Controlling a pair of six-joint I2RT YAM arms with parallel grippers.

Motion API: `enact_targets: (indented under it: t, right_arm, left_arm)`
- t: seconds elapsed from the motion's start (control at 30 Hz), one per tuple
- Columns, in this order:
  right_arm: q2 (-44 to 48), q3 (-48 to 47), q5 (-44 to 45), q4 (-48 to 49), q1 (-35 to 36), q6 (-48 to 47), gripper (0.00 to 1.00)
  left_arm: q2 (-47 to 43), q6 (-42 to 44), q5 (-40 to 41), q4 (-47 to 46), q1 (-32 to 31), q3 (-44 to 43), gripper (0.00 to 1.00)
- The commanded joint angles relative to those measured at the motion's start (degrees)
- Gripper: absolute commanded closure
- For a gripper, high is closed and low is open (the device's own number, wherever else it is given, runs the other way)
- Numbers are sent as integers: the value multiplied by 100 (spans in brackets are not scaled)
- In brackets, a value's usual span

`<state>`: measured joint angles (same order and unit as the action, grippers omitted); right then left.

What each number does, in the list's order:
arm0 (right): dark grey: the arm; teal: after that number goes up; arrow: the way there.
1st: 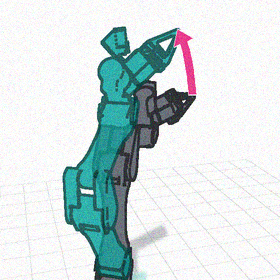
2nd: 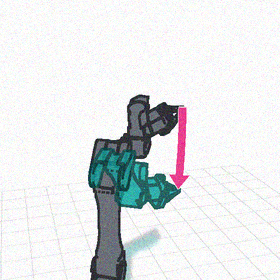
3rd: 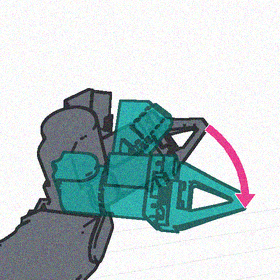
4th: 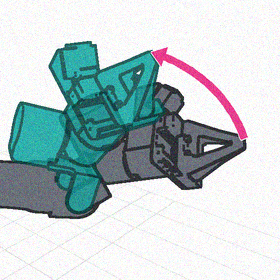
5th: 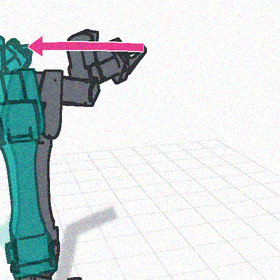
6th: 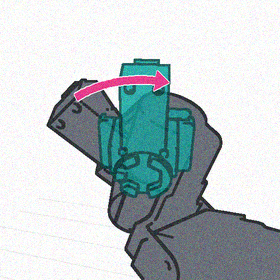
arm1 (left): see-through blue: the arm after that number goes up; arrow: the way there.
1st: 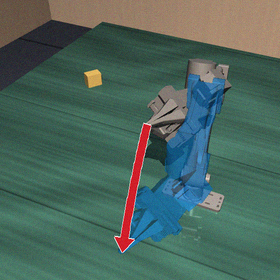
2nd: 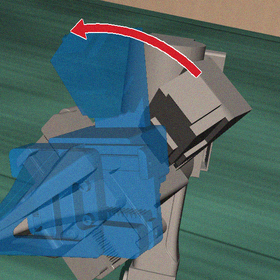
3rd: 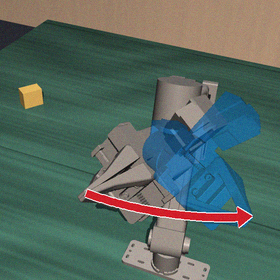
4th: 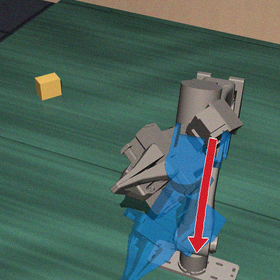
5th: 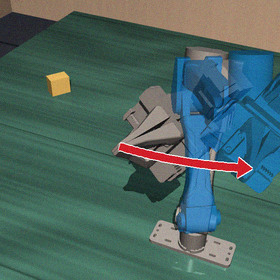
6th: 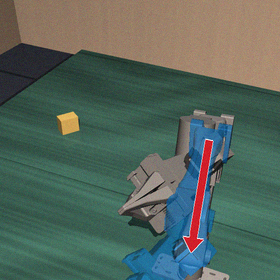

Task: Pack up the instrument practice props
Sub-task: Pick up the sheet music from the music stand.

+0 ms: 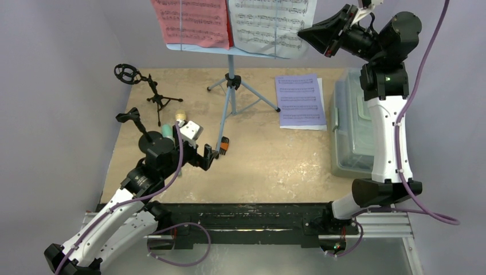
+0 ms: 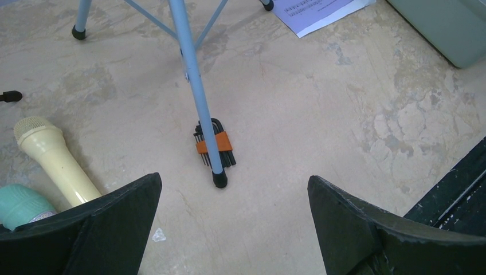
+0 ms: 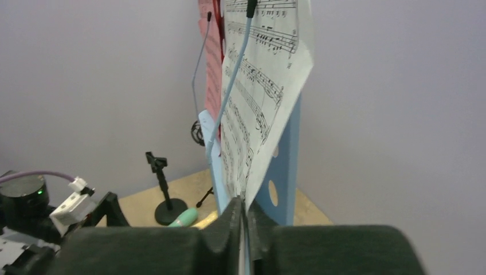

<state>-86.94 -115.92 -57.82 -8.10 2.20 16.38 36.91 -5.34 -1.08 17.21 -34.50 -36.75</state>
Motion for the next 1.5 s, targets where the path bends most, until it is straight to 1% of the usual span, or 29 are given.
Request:
enact_targets:
  t: [0.0, 0.03, 0.3, 0.47, 0.6, 0.87, 1.0, 1.07, 1.47]
  right_arm:
    - [59, -99, 403, 135, 9, 293, 98]
    - [93, -90, 403, 116, 9, 276, 100]
    - [624, -29, 426, -612, -199, -500, 100]
    - [898, 351, 304, -586, -736, -566, 100]
    - [1158, 633, 217, -693, -940, -753, 100]
    - [1590, 693, 598, -1434, -1086, -1539, 100]
    - [1779, 938, 737, -1579, -1158, -1603, 100]
    - [1883, 1061, 798, -1615, -1220, -1804, 100]
    - [2273, 1669, 938, -1698, -1595, -1937, 100]
  left_arm:
    - [-7, -28, -58, -234, 62, 0, 0]
    - [-20, -34, -52, -235, 58, 1, 0]
    - [-63, -43, -58, -263, 76, 10, 0]
    - [-25, -29, -67, -236, 92, 5, 0]
    - [-32, -30, -53, -236, 84, 10, 0]
    - [-21, -13, -68, -236, 89, 15, 0]
    - [-17, -15, -84, -233, 93, 18, 0]
    - [-17, -11, -85, -227, 86, 18, 0]
    - [-34, -2, -92, -226, 85, 15, 0]
